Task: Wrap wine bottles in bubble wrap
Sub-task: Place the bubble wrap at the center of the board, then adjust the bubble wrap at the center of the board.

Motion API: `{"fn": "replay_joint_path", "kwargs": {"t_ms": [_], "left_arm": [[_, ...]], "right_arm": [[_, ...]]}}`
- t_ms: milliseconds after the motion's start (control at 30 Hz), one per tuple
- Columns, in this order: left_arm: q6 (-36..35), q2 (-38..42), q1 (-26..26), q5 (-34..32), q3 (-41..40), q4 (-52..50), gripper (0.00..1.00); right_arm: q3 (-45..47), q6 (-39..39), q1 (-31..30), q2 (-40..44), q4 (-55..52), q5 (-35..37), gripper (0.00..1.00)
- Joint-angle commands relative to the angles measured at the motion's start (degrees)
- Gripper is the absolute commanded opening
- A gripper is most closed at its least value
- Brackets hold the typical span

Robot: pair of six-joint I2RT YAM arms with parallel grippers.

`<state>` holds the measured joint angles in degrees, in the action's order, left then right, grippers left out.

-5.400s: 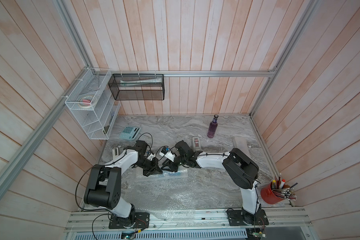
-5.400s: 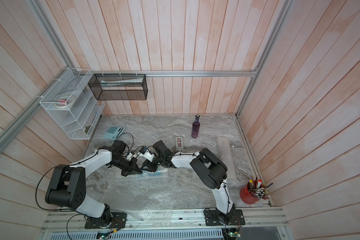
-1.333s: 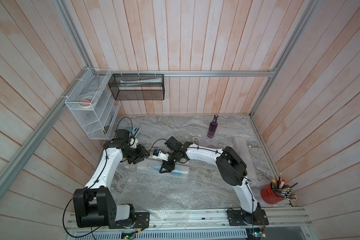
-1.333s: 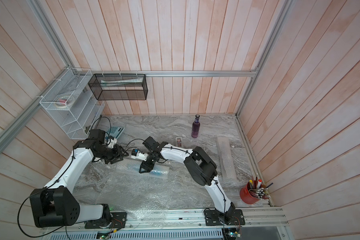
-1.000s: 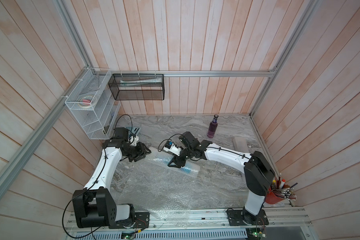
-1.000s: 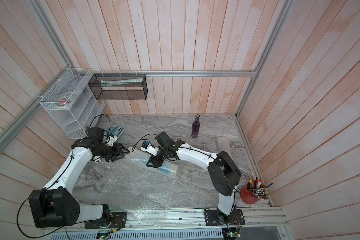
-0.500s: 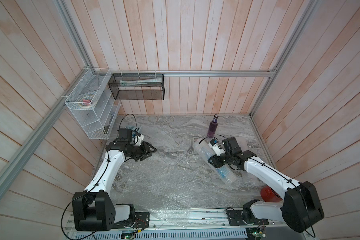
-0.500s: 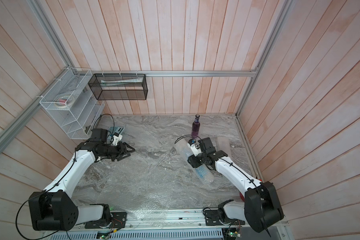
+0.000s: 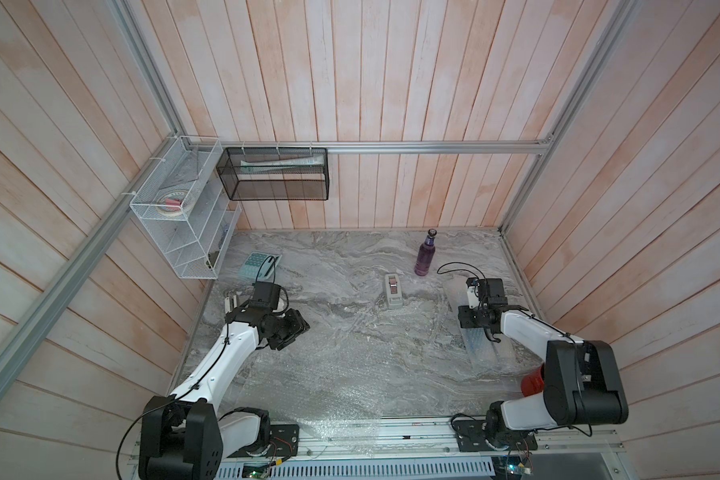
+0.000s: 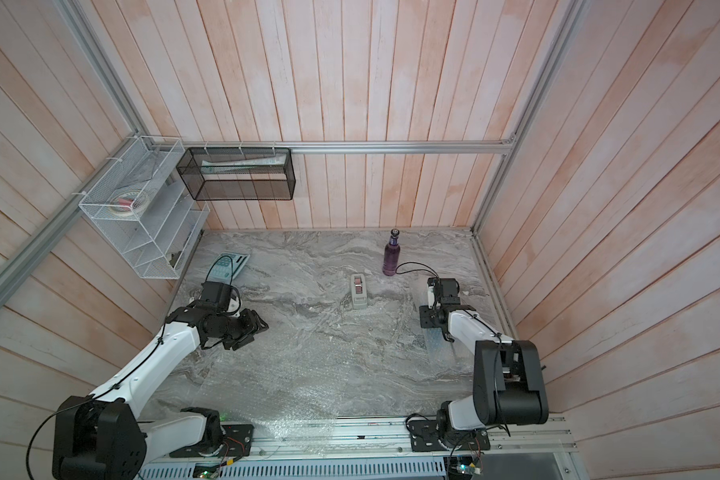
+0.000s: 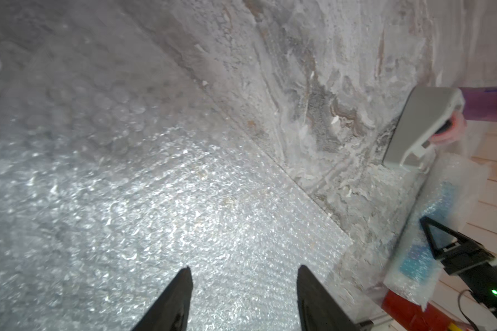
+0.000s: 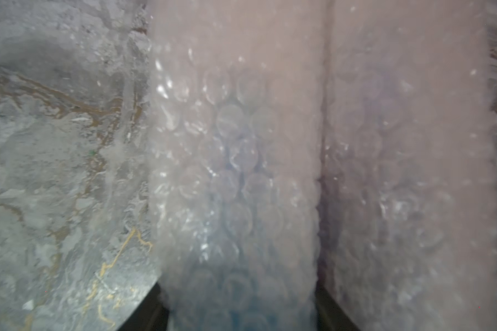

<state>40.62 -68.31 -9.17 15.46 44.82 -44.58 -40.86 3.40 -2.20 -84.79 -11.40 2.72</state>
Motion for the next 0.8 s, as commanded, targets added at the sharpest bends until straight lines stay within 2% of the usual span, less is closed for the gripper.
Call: {"fn": "replay_joint_path", "kwargs": {"t_ms": [0,100,200,333,467,600,767], "left_arm": [[7.4,-0.7,-1.6,-12.7,-2.6,-4.0,0.61],[9.9,-2.3,-2.5,-18.8,-3.5,-5.8,0.60],[10.6,-3.6,-3.1,-20.7,-3.1,-3.9,0.60],[9.9,-9.6,-4.5,-23.6,-1.5,-3.0,0.60],[8.4,-12.6,-5.6,-25.6,-0.6,-1.2,0.59],[6.7,-15.9,-5.8,-26.0,-0.1,0.5,0.58],[5.5,-19.4,-6.7,-25.6,0.5,3.2,0.46]], "right_arm": [[-2.0,1.9,0.6,-1.0,4.5,3.4,0.53],[-2.1,1.2,0.7,-1.0,4.0,1.7,0.65],[-3.2,0.5,0.7,1.0,2.8,-0.4,0.71],[-4.9,1.3,0.6,5.5,-0.4,-1.6,0.78],[-6.4,1.3,0.3,9.5,-3.2,-4.8,0.79],[-7.3,2.1,-2.5,12.6,-5.2,-6.7,0.80],[-8.5,1.4,-6.8,14.7,-6.5,-6.8,0.80]]}}
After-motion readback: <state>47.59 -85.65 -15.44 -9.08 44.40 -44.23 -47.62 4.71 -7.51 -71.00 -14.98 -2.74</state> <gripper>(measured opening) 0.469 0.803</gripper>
